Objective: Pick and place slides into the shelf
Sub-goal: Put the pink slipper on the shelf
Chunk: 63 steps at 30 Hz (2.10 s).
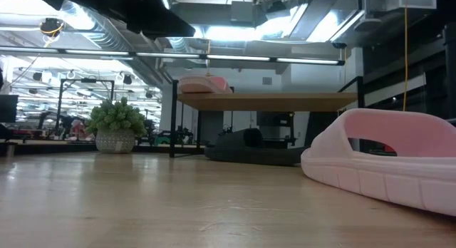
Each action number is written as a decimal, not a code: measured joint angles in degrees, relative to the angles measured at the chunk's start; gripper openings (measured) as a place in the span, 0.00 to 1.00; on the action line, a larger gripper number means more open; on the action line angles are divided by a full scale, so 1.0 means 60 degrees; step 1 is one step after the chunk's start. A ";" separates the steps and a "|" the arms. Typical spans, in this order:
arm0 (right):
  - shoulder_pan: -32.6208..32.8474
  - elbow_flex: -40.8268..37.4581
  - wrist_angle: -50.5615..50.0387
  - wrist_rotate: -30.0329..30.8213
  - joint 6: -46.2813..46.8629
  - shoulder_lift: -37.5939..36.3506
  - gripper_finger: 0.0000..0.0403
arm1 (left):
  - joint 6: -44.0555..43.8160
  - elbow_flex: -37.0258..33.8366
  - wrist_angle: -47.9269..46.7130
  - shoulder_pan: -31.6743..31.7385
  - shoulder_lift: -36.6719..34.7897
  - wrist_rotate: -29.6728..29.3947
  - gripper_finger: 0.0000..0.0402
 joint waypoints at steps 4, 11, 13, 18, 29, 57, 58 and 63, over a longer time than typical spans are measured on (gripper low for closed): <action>0.0000 0.0672 -0.0820 -0.0004 0.0455 0.0929 0.00 | 0.0516 0.0000 -0.0004 0.0032 0.0000 -0.0001 0.00; -0.0013 0.1101 -0.1085 -0.0007 0.1418 0.1831 0.00 | 0.0784 0.0000 -0.0057 0.0383 0.0000 0.0944 0.00; -0.0085 0.1087 -0.1140 -0.0012 0.1721 0.2047 0.00 | 0.0886 0.0000 -0.0091 0.0500 0.0000 0.1308 0.00; -0.0225 0.1080 -0.0789 -0.0007 0.2026 0.2450 0.02 | 0.1006 0.0000 -0.0108 0.0807 0.0000 0.1512 0.00; -0.0509 0.1086 -0.0001 -0.1158 0.3123 0.3057 0.07 | 0.0961 0.0000 -0.0539 0.1027 0.0002 0.1535 0.00; 0.0408 0.3185 -0.2546 0.0452 0.4331 0.4963 0.13 | 0.0695 0.0000 -0.0528 0.1020 0.0003 0.1537 0.00; 0.0396 0.3159 -0.2581 0.0614 0.4405 0.4963 0.15 | 0.0695 0.0000 -0.0528 0.1020 0.0002 0.1537 0.00; 0.0393 0.3120 -0.2494 0.0685 0.4395 0.4978 0.26 | 0.0704 0.0000 -0.0538 0.1020 0.0003 0.1537 0.00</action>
